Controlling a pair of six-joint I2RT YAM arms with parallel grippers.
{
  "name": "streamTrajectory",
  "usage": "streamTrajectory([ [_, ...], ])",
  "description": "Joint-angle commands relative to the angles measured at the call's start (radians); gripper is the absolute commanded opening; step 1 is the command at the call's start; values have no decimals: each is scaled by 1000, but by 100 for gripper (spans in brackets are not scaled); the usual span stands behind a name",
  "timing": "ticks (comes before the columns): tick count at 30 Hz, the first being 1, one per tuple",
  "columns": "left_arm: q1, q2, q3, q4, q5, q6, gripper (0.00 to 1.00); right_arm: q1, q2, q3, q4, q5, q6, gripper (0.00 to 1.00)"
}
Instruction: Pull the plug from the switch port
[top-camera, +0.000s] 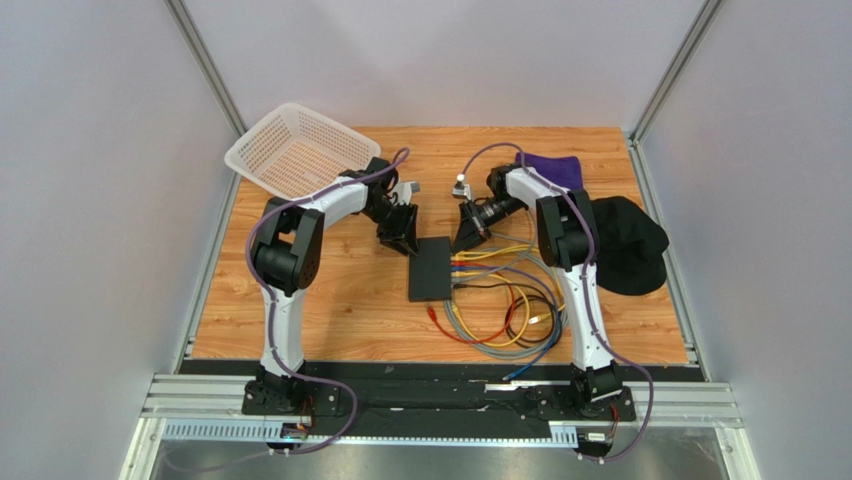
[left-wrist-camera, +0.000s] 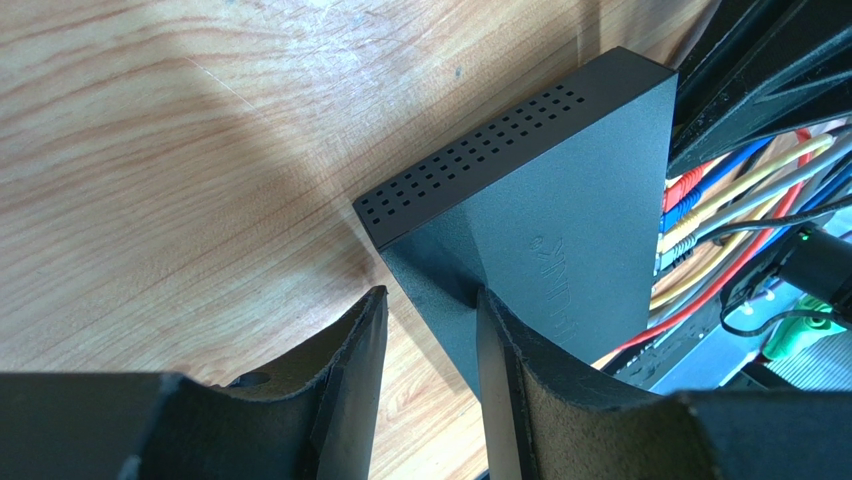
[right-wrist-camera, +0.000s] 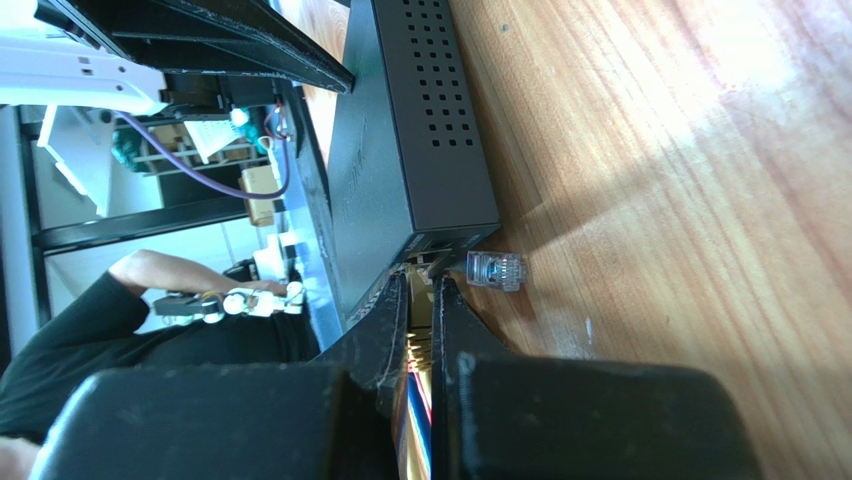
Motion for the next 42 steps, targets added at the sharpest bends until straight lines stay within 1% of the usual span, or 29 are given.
streamTrajectory([
  [1, -35, 36, -37, -32, -145, 52, 46, -7, 51, 38, -49, 27, -62, 0],
  [6, -35, 37, -35, -35, -141, 55, 47, -13, 48, 35, -47, 27, -62, 0],
  [9, -35, 37, -35, -34, -141, 55, 47, -18, 53, 43, -37, 63, -30, 0],
  [11, -35, 37, -35, -32, -138, 55, 47, -22, 22, 0, 41, 97, 47, 0],
  [12, -35, 37, -35, -32, -140, 55, 47, -24, 4, -23, 121, 115, 76, 0],
  [13, -35, 39, -35, -32, -138, 56, 47, -26, -13, -47, 163, 137, 140, 0],
  [14, -35, 37, -34, -32, -137, 58, 47, -27, -36, -87, 189, 160, 156, 0],
  [17, -35, 39, -35, -34, -138, 56, 47, -36, -56, -120, 229, 153, 168, 0],
  [20, -35, 39, -32, -32, -135, 58, 47, -49, -68, -121, 212, 96, 115, 0],
  [22, -35, 41, -30, -34, -132, 59, 47, -52, -69, -108, 166, 85, 78, 0],
  [23, -35, 42, -27, -32, -131, 59, 47, -50, -64, -95, 143, 96, 28, 0],
  [25, -35, 42, -24, -34, -128, 61, 47, -52, -40, -55, 60, 110, -16, 0],
  [26, -35, 45, -21, -34, -128, 61, 47, -53, -26, -39, 24, 84, -42, 0],
  [29, -35, 50, -12, -37, -125, 65, 47, -55, 57, 73, -249, -28, -290, 0],
  [30, -37, 53, -11, -35, -123, 64, 47, -55, 77, 107, -371, -36, -388, 0],
  [32, -37, 53, -9, -35, -120, 67, 47, -58, 91, 110, -394, -38, -401, 0],
  [34, -38, 54, -6, -35, -118, 67, 47, -58, 88, 101, -368, -12, -357, 0],
  [35, -38, 54, -6, -35, -118, 67, 47, -58, 85, 97, -334, 46, -291, 0],
  [36, -40, 56, -4, -38, -115, 69, 47, -59, 79, 84, -234, 82, -225, 0],
  [37, -40, 56, -3, -37, -118, 69, 47, -64, 71, 45, -190, 102, -124, 0],
  [40, -41, 57, 0, -38, -117, 70, 47, -72, 31, -1, -77, 134, -18, 0],
  [42, -44, 59, 0, -38, -117, 70, 47, -73, -7, -47, 14, 197, 44, 0],
])
